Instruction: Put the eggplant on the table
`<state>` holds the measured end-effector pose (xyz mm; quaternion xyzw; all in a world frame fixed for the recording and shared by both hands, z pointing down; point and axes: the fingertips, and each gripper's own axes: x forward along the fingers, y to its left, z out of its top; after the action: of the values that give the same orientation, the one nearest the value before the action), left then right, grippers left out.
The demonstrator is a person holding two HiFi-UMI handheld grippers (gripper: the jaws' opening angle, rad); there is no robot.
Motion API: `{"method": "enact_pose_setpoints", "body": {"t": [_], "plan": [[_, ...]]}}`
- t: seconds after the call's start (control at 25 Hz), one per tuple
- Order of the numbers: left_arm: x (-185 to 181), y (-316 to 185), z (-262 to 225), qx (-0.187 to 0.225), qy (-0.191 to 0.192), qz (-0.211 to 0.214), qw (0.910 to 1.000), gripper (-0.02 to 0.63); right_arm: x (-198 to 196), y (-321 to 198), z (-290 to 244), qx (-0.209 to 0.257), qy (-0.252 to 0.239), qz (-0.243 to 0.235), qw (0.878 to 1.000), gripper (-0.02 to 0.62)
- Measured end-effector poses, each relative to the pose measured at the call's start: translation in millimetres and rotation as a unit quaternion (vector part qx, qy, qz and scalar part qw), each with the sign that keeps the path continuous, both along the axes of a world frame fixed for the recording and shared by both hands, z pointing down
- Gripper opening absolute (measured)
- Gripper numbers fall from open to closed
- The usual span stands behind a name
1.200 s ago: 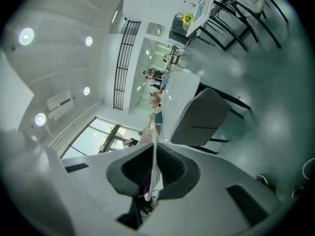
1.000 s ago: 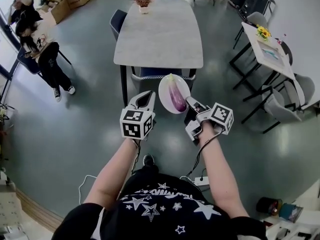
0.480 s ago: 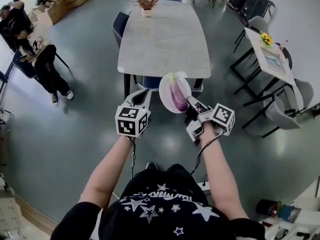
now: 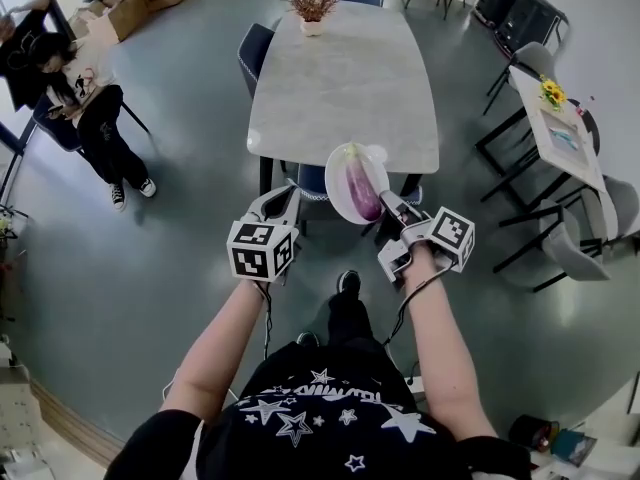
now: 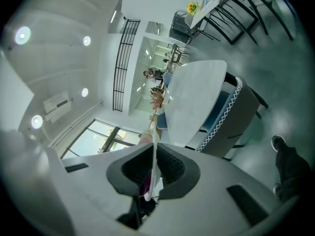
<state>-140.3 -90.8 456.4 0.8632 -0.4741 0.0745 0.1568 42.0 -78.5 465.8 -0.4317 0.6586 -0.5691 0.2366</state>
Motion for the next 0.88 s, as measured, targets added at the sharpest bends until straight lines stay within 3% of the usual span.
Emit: {"method": "enact_pose_setpoints", "body": {"t": [0.2, 0.44, 0.88], "plan": [[4, -52, -3, -0.004, -0.001, -0.011, 0.9999, 0.008, 0, -55, 7, -0.013, -0.004, -0.016, 1.0, 0.023], [34, -112, -7, -0.004, -0.001, -0.011, 0.9999, 0.008, 14, -115, -1, 0.001, 0.009, -0.039, 0.999, 0.023], [99, -200, -4, -0.011, -0.004, -0.03, 0.9995, 0.008, 80, -211, 17, -0.019, 0.0, -0.058, 0.998, 0.023]]}}
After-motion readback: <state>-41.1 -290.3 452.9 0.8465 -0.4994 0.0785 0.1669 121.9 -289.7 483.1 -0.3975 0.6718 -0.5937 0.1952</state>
